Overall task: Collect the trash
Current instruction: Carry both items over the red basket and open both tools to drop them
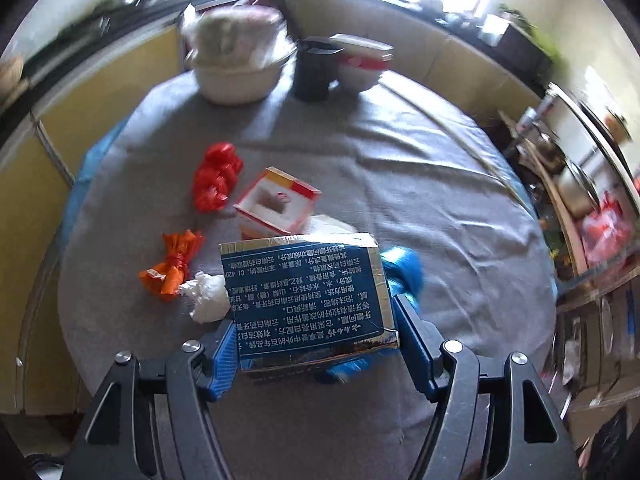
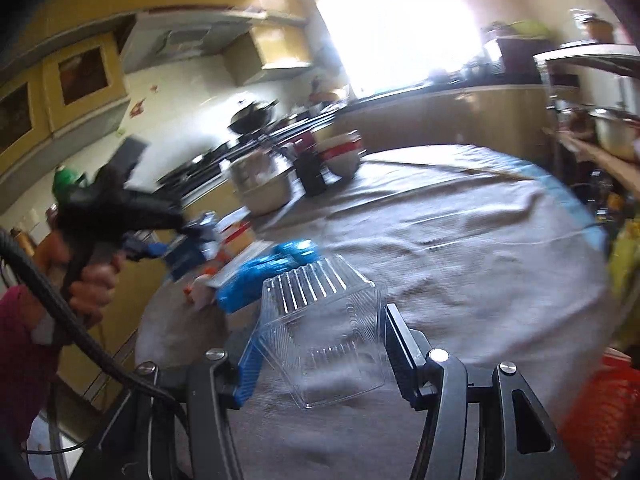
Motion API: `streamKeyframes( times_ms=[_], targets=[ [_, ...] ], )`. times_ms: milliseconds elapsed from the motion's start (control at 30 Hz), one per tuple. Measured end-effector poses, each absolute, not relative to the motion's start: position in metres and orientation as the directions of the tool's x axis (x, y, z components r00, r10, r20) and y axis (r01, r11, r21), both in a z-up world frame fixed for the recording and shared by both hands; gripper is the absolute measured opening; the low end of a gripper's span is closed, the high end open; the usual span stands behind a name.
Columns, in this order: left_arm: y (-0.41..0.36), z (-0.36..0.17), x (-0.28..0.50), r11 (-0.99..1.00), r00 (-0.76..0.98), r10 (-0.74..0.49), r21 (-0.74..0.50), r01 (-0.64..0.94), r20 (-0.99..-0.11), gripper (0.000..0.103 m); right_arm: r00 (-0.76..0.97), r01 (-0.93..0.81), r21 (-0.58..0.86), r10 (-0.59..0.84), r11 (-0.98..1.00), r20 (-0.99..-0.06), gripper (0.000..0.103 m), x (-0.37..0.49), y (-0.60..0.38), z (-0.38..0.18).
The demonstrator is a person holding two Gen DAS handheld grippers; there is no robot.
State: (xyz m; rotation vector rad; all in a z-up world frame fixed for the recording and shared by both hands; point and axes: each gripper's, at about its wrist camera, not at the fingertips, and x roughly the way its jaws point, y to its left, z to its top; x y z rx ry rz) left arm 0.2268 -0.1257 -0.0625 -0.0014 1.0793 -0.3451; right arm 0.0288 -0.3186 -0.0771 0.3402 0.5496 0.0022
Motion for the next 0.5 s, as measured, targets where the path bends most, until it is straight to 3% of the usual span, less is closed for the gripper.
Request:
streamKeyframes(
  times_ms=[167,333,500],
  targets=[
    [-0.175,-0.056,0.173,0.867,0.4,-0.365,-0.15,0.476,-0.841,0.071,0.853,0.206,0.336,0.0,0.919,-0.522,0.058,-0.01,-0.362,-0.07],
    [-0.244,-0.068,0.107,0.677,0.246,-0.483,-0.18,0.713,-0.841,0.071,0.834,0.345,0.446,-0.052,0.826,-0.55,0.058,-0.067,-0.418,-0.085],
    [-0.305,-0.083,0.057,0.518,0.107,-0.528,-0.22,0.827,-0.843,0.071,0.813,0.467,0.558,-0.086,0.686,-0.576,0.059,-0.131,-0.475,-0.113]
  ],
)
